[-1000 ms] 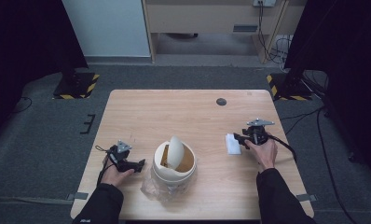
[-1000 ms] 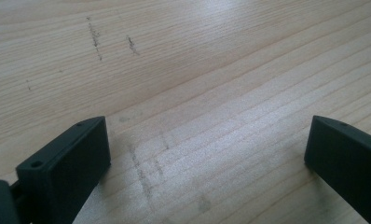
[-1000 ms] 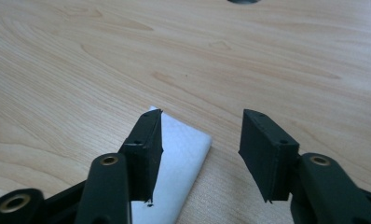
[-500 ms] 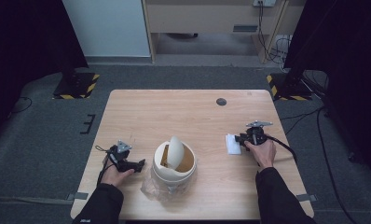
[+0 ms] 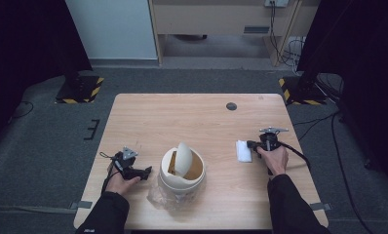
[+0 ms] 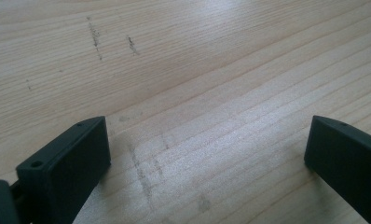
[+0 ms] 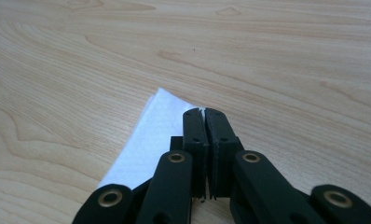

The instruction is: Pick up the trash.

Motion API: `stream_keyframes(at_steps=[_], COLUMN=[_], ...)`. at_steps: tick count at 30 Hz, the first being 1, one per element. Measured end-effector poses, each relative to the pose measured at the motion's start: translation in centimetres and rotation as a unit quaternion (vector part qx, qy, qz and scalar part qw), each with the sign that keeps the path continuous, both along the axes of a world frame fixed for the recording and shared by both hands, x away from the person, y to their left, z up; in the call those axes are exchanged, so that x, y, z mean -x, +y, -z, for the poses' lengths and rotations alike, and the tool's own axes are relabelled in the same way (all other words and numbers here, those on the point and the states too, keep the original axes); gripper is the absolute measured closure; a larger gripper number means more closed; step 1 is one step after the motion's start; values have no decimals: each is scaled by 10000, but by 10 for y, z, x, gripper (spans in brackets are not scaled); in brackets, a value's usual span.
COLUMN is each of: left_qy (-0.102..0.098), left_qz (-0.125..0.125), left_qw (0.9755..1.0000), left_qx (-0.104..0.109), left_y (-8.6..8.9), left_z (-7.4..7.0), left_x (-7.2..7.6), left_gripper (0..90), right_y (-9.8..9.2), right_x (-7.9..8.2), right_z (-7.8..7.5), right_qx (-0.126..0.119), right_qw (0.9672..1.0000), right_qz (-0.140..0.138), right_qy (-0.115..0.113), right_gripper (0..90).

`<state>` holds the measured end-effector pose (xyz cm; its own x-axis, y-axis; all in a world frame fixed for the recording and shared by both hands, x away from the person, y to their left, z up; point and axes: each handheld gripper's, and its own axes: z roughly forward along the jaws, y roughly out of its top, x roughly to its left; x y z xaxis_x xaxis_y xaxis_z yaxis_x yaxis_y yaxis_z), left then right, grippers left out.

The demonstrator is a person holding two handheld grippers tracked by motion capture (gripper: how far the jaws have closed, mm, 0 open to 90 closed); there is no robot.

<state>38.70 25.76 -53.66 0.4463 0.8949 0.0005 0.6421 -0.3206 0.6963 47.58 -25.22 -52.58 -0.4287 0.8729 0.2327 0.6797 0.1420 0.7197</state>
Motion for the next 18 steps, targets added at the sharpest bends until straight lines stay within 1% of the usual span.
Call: stream_keyframes(at_steps=[3,4,5,6,8,12,15,18], left_qy=[-1,-1,0,0,-1,-3,-7,-7], left_qz=[-3,-3,-4,-5,-6,-11,-19,-18], left_qw=[10000,10000,10000,10000,10000,10000,10000,10000], left_qx=[1,1,1,3,3,3,8,9], left_y=[0,0,0,0,0,0,-1,-1], left_z=[0,0,0,0,0,0,0,0], left_x=[0,0,0,0,0,0,1,1], left_gripper=[0,0,0,0,0,0,0,0], right_y=[0,0,1,1,1,-2,-5,-8], right_x=[2,2,4,5,8,17,25,33], right_z=[-7,-7,-13,-17,-25,-43,-55,-67], right_qx=[-88,-88,-155,-194,-264,-444,-606,-769], right_qw=[9999,9999,9995,9992,9980,9943,9905,9864], right_qz=[-11,-11,-13,0,6,81,145,212], right_qy=[-137,-137,-282,-352,-572,-966,-1228,-1440], right_gripper=[886,886,886,886,886,885,885,886])
